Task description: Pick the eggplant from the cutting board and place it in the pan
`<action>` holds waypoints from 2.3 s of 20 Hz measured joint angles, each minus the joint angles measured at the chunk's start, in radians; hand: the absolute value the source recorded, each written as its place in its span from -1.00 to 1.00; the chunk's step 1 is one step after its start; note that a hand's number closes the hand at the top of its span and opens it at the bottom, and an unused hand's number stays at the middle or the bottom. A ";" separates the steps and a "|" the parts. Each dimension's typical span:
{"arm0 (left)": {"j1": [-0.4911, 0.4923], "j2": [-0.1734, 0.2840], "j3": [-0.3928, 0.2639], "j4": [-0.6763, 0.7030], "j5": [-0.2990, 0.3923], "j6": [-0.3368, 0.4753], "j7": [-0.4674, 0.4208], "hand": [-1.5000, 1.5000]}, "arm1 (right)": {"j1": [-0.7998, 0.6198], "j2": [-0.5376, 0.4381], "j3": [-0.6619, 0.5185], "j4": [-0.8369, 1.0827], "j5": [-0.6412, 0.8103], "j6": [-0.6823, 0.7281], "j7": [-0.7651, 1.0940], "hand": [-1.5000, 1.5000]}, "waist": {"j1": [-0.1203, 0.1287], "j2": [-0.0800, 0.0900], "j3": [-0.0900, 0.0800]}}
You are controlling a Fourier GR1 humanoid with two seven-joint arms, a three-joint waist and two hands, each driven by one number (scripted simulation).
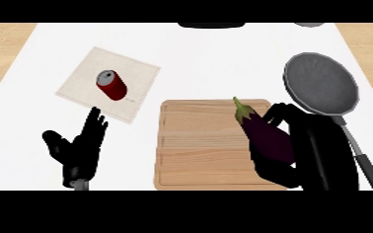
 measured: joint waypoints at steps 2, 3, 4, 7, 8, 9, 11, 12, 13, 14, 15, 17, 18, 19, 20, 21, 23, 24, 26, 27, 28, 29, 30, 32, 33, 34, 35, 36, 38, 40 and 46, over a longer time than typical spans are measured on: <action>0.006 0.001 0.005 0.004 0.002 -0.015 -0.015 0.00 | -0.012 0.011 -0.054 0.017 -0.034 -0.010 -0.019 1.00 | 0.002 0.000 0.001; 0.004 0.000 0.004 0.001 0.000 -0.014 -0.007 0.00 | -0.021 0.011 -0.090 0.031 -0.061 -0.013 -0.037 1.00 | 0.003 0.001 0.000; -0.001 0.000 0.005 0.005 -0.001 -0.015 -0.006 0.00 | -0.019 0.009 -0.125 0.060 -0.089 -0.037 -0.068 1.00 | 0.004 0.001 0.000; 0.025 0.003 0.000 -0.030 -0.005 -0.021 0.004 0.00 | -0.090 0.005 -0.227 0.167 -0.151 -0.058 -0.130 1.00 | 0.009 0.002 0.000; 0.015 0.003 0.004 -0.021 -0.002 -0.023 0.006 0.00 | -0.111 -0.004 -0.261 0.209 -0.164 -0.075 -0.158 1.00 | 0.009 0.003 0.001; 0.012 0.008 0.010 -0.017 0.002 -0.032 0.007 0.00 | -0.127 -0.014 -0.292 0.248 -0.171 -0.092 -0.185 1.00 | 0.010 0.003 0.000; 0.016 0.011 0.017 -0.019 0.005 -0.036 0.007 0.00 | -0.170 -0.031 -0.345 0.349 -0.180 -0.131 -0.239 1.00 | 0.012 0.004 0.000; 0.004 0.015 0.021 -0.021 0.006 -0.034 0.022 0.00 | -0.198 -0.040 -0.371 0.404 -0.184 -0.148 -0.263 1.00 | 0.013 0.004 0.001; 0.009 0.008 0.020 -0.010 0.003 -0.035 0.010 0.00 | -0.213 -0.049 -0.392 0.449 -0.189 -0.165 -0.294 1.00 | 0.013 0.004 0.001; 0.004 0.003 0.018 -0.005 -0.001 -0.032 0.007 0.00 | -0.235 -0.055 -0.414 0.516 -0.196 -0.193 -0.330 1.00 | 0.015 0.005 0.001; 0.005 0.001 0.016 -0.005 -0.002 -0.035 0.003 0.00 | -0.267 -0.058 -0.434 0.583 -0.201 -0.217 -0.360 1.00 | 0.017 0.005 0.001; -0.012 -0.007 0.011 0.007 -0.013 -0.028 0.001 0.00 | -0.340 -0.073 -0.467 0.721 -0.199 -0.258 -0.412 1.00 | 0.022 0.007 0.002; -0.016 -0.009 0.014 0.022 -0.013 -0.034 -0.016 0.00 | -0.363 -0.078 -0.483 0.792 -0.199 -0.286 -0.444 1.00 | 0.025 0.008 0.002; -0.015 -0.006 0.012 0.015 -0.014 -0.038 -0.012 0.00 | -0.395 -0.087 -0.506 0.862 -0.212 -0.305 -0.477 1.00 | 0.027 0.009 0.003; -0.018 -0.001 0.017 0.018 -0.007 -0.048 -0.009 0.00 | -0.419 -0.089 -0.528 0.925 -0.231 -0.325 -0.515 1.00 | 0.028 0.009 0.003; -0.021 -0.006 0.013 0.012 -0.009 -0.043 -0.002 0.00 | -0.447 -0.101 -0.550 0.993 -0.249 -0.339 -0.554 1.00 | 0.031 0.010 0.003; -0.030 -0.006 0.011 0.011 -0.013 -0.039 0.009 0.00 | -0.506 -0.120 -0.589 1.132 -0.271 -0.375 -0.628 1.00 | 0.037 0.013 0.003; -0.028 -0.007 0.006 0.006 -0.019 -0.037 0.011 0.00 | -0.537 -0.129 -0.605 1.201 -0.275 -0.391 -0.655 1.00 | 0.041 0.014 0.003; -0.039 -0.013 0.006 0.014 -0.022 -0.033 0.008 0.00 | -0.573 -0.148 -0.640 1.321 -0.292 -0.430 -0.730 1.00 | 0.046 0.018 0.003; -0.039 -0.013 0.005 0.010 -0.019 -0.035 0.014 0.00 | -0.580 -0.163 -0.643 1.360 -0.266 -0.465 -0.724 -1.00 | 0.051 0.020 0.003; -0.040 -0.013 -0.002 0.005 -0.023 -0.038 0.015 0.00 | -0.597 -0.181 -0.642 1.409 -0.244 -0.465 -0.705 -1.00 | 0.059 0.022 0.003; -0.049 -0.021 -0.007 0.016 -0.026 -0.037 0.010 0.00 | -0.617 -0.194 -0.643 1.457 -0.236 -0.450 -0.705 -1.00 | 0.062 0.025 0.003; -0.055 -0.017 -0.004 0.020 -0.023 -0.043 0.013 0.00 | -0.633 -0.203 -0.646 1.503 -0.236 -0.433 -0.711 -1.00 | 0.065 0.027 0.003; -0.061 -0.021 -0.009 0.022 -0.026 -0.042 0.014 0.00 | -0.662 -0.216 -0.652 1.588 -0.231 -0.418 -0.732 -1.00 | 0.074 0.030 0.004; -0.061 -0.029 -0.014 0.022 -0.030 -0.039 0.007 0.00 | -0.671 -0.229 -0.660 1.620 -0.234 -0.420 -0.756 -1.00 | 0.077 0.032 0.005; -0.063 -0.030 -0.017 0.015 -0.032 -0.035 0.012 0.00 | -0.677 -0.238 -0.669 1.652 -0.238 -0.424 -0.780 -1.00 | 0.080 0.033 0.006; -0.065 -0.026 -0.012 0.018 -0.028 -0.041 0.013 0.00 | -0.693 -0.243 -0.674 1.679 -0.238 -0.428 -0.796 -1.00 | 0.082 0.034 0.006; -0.061 -0.023 -0.014 0.011 -0.027 -0.044 0.019 0.00 | -0.702 -0.244 -0.682 1.703 -0.243 -0.437 -0.820 -1.00 | 0.083 0.034 0.006; -0.059 -0.026 -0.015 0.017 -0.029 -0.045 0.010 0.00 | -0.714 -0.235 -0.713 1.730 -0.275 -0.455 -0.874 -1.00 | 0.085 0.035 0.007; -0.061 -0.027 -0.013 0.019 -0.025 -0.049 0.012 0.00 | -0.737 -0.231 -0.758 1.746 -0.330 -0.428 -0.929 -1.00 | 0.083 0.035 0.008; -0.054 -0.027 -0.005 0.022 -0.021 -0.052 0.001 0.00 | -0.772 -0.229 -0.926 1.781 -0.534 -0.278 -1.087 -1.00 | 0.070 0.031 0.008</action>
